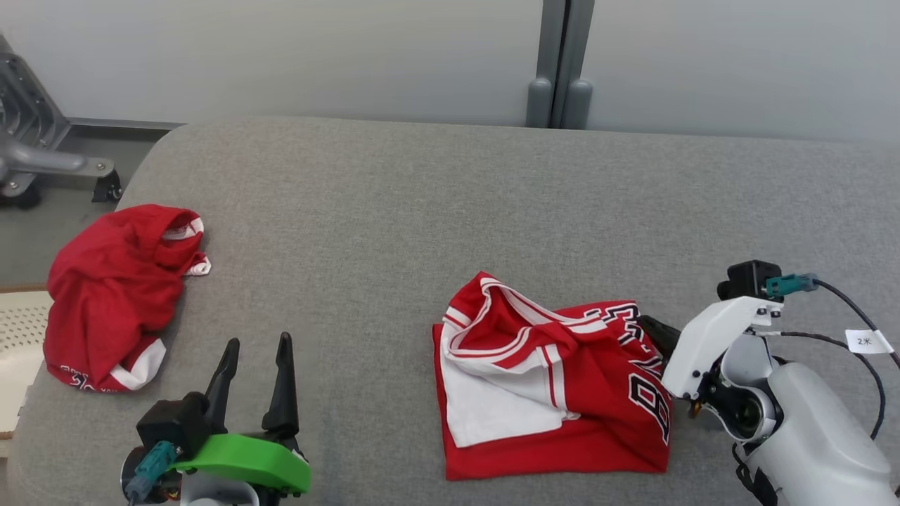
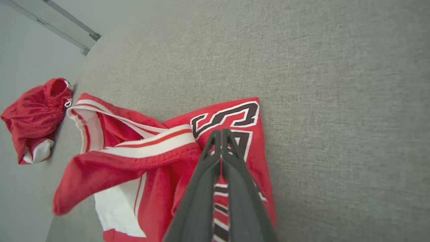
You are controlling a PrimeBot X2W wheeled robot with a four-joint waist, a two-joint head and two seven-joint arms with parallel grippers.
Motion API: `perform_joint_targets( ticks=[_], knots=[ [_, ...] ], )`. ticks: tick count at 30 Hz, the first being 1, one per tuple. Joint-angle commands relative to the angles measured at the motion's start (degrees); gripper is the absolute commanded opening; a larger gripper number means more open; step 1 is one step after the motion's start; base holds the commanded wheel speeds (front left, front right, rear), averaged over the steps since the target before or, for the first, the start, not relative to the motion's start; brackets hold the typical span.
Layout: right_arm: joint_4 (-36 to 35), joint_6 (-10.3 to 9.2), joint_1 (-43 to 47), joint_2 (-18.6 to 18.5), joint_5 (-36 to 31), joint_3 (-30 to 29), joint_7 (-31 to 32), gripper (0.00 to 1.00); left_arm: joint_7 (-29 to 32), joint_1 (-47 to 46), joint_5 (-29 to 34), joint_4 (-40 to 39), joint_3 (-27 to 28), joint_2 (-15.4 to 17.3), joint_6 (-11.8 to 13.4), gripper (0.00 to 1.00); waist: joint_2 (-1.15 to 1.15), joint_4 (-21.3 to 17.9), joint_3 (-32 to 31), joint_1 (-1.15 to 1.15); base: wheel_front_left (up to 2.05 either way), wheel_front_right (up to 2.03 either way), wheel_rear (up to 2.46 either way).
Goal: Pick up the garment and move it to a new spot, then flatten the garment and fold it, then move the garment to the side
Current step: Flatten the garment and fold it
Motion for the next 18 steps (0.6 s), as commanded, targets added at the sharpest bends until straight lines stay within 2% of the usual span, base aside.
perform_joint_targets(
  ticks=[1, 6, 10, 18],
  knots=[
    [0.7, 0.02, -0.9, 0.4, 0.8, 0.1, 1.4, 0.0, -0.2, -0.3, -0.2, 0.2, 0.1, 0.1, -0.2, 1.0, 0.0, 1.1, 0.1, 0.0, 0.0, 0.0, 0.0],
    [4.5, 0.02, -1.6, 1.3, 2.2, 0.2, 5.8, 0.0, -0.2, -0.1, -0.4, 0.3, 0.2, 0.1, -0.2, 1.0, 0.0, 2.9, 0.3, 0.0, 0.0, 0.0, 0.0],
    [6.3, 0.02, -2.2, 2.6, 2.7, 0.6, 7.0, 0.0, -0.2, -0.1, -0.4, 0.5, 0.3, 0.1, -0.2, 1.0, 0.0, 3.8, 0.5, 0.0, 0.0, 0.0, 0.0],
    [2.4, 0.02, -0.2, 5.3, 4.7, 8.0, 5.7, 0.0, -0.2, -0.3, 0.0, 1.0, 0.4, 0.1, -0.2, 1.0, 0.0, 4.6, 0.3, 0.0, 0.0, 0.0, 0.0]
  ],
)
